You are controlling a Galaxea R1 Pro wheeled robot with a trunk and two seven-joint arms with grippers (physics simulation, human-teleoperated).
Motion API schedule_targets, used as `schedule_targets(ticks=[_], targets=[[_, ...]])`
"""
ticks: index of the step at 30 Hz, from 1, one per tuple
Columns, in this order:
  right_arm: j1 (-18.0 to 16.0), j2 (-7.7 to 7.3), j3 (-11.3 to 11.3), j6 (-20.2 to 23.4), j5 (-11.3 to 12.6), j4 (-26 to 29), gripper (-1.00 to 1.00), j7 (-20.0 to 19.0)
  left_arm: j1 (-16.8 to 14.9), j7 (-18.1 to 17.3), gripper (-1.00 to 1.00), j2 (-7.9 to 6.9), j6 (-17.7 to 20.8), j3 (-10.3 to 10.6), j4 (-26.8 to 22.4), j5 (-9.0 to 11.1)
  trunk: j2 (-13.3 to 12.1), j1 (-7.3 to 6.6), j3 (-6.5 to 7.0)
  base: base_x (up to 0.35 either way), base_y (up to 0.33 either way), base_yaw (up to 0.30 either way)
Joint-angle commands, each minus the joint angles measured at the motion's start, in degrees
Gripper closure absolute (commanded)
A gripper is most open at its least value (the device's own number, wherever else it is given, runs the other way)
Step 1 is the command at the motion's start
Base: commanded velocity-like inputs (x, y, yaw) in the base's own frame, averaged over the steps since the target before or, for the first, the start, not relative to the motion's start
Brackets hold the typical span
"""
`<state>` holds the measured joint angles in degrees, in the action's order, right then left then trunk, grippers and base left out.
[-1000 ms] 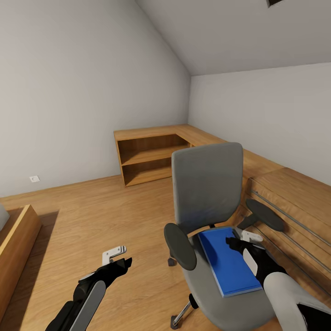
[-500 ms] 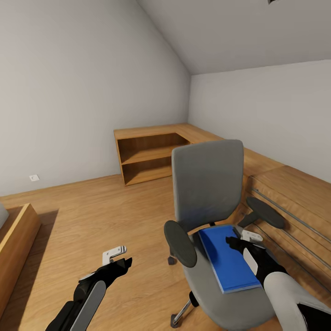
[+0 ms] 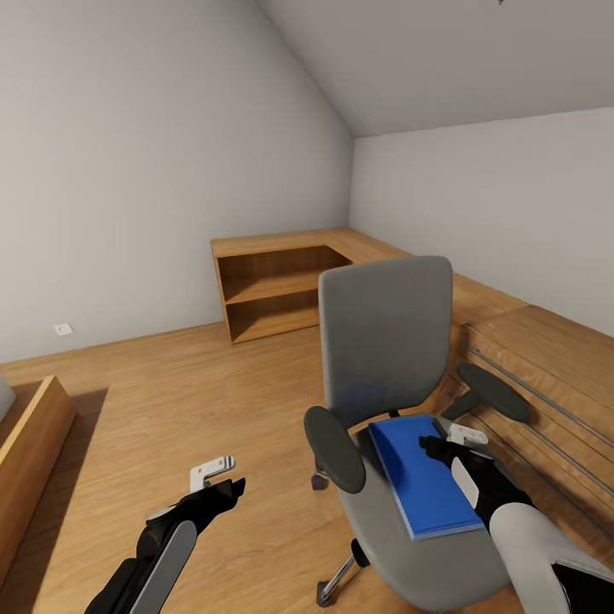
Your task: In the bedroom, organize the workspace by keeping the computer under the desk, ensuring the monitor is on the desk, placing the keyboard on the desk next to the monitor, placing the mouse on the desk next to the keyboard, moving the folder from the swivel chair onto the desk next to the mouse, stacking the notebook on top of the folder with the pen on top of the notebook, and positioning the swivel chair next to the desk.
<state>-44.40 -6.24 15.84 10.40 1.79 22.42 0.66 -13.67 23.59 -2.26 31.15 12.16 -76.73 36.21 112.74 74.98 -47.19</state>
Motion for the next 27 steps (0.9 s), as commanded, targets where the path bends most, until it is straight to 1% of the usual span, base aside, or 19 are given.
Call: schedule_targets(ticks=[1,12,20,27], targets=[[0.02,0.01,0.19,0.32,-0.12,-1.58,-1.0,0.15,-0.04,0.58,-1.0,-0.07,0.05,0.14,-0.09,0.61,0.02,0.0,-0.06,0.0,0.0,0.0],[0.02,0.03,0.23,0.32,-0.14,-1.57,-1.0,0.17,-0.04,0.5,-1.0,-0.3,0.08,0.12,0.14,0.63,0.02,0.0,-0.06,-0.003,0.0,0.0],[0.02,0.03,0.19,0.32,-0.13,-1.56,-1.0,0.15,-0.04,0.51,-1.0,-0.38,0.05,0.14,0.26,0.46,0.02,0.0,-0.06,-0.197,0.0,0.0],[0.02,0.04,0.19,0.31,-0.14,-1.56,-1.0,0.13,-0.04,0.53,-1.0,-0.36,-0.01,0.14,0.26,0.44,0.02,0.0,-0.06,-0.05,0.0,0.0]])
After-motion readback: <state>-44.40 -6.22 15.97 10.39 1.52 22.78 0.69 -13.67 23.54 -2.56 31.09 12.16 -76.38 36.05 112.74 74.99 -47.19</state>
